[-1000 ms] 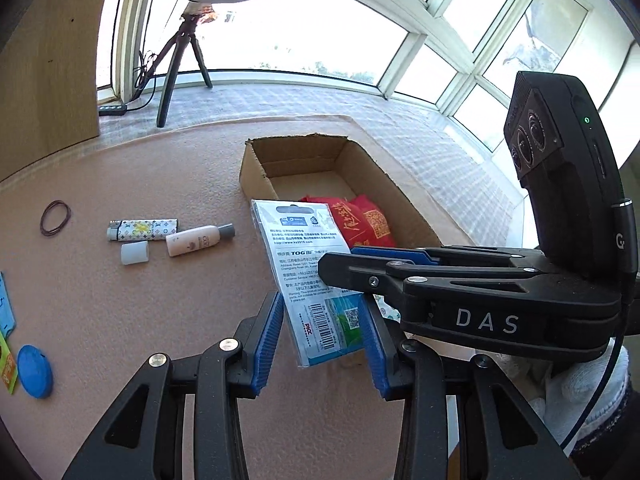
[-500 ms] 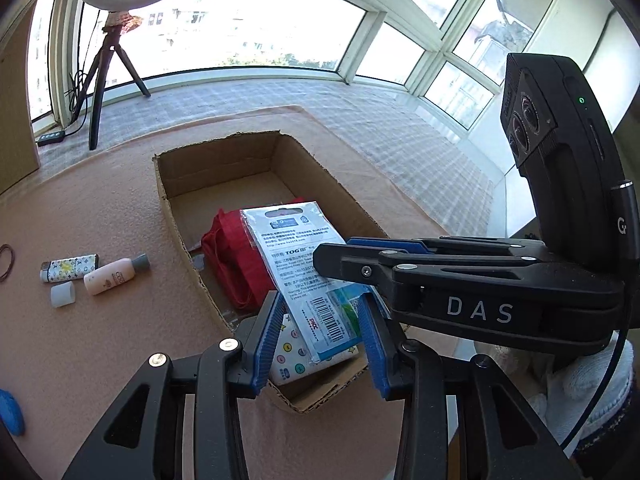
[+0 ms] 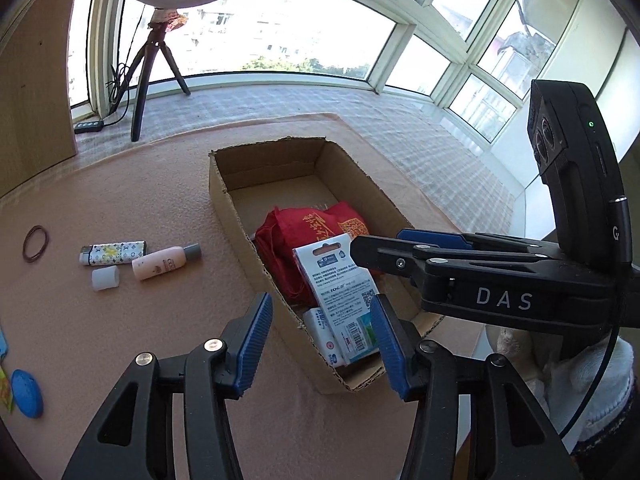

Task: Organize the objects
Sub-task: 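Carry the card package into the cardboard box and open the right gripper, then move the left tool to the purple rubber band while the right tool moves to the white cap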

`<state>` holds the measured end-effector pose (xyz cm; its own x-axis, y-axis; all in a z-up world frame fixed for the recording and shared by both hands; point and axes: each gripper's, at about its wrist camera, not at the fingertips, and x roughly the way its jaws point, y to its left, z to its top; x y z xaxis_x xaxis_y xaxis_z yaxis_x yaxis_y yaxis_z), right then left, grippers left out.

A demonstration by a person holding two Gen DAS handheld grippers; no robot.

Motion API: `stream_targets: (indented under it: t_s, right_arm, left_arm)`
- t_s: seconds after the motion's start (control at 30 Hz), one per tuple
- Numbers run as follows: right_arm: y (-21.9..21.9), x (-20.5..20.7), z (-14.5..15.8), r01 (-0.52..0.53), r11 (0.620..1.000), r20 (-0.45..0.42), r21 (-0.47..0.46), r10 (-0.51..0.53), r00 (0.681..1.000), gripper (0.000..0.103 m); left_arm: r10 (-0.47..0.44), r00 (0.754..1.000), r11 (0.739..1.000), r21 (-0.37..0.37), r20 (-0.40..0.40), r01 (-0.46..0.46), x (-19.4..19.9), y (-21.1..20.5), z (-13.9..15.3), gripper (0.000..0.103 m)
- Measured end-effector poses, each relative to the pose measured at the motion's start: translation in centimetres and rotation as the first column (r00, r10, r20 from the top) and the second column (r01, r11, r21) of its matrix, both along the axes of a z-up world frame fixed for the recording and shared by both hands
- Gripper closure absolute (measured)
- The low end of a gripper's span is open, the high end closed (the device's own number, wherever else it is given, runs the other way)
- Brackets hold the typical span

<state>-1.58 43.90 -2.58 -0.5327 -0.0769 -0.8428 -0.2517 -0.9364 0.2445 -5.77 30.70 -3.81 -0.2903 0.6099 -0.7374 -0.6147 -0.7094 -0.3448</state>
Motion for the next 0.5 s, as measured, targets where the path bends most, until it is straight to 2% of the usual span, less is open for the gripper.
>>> stream_targets:
  t_s: [0.3,0.4,0.5]
  right_arm:
    - [-4.2,-1.1,-0.3,-0.081,0.997,-0.007,-0.016,0.081,0.997,0.052]
    - [-5.8,-1.7,-0.5,-0.111,0.993,-0.005,-0.029,0.111,0.994,0.052]
    - [-7.4,-2.1,-0.6,-0.144,0.989,-0.003,-0.034,0.144,0.99,0.052]
  left_arm:
    - [0.161,0.986,0.987,-0.016,0.032,-0.16,-2.1,-7.2,-0.8,0.048]
    - [0.226,0.974,0.974,-0.036,0.03,-0.225,-2.8,-10.2,-1.2,0.048]
    - [0.311,0.949,0.95,-0.049,0.045,-0.308,-4.0,-13.5,-1.7,0.048]
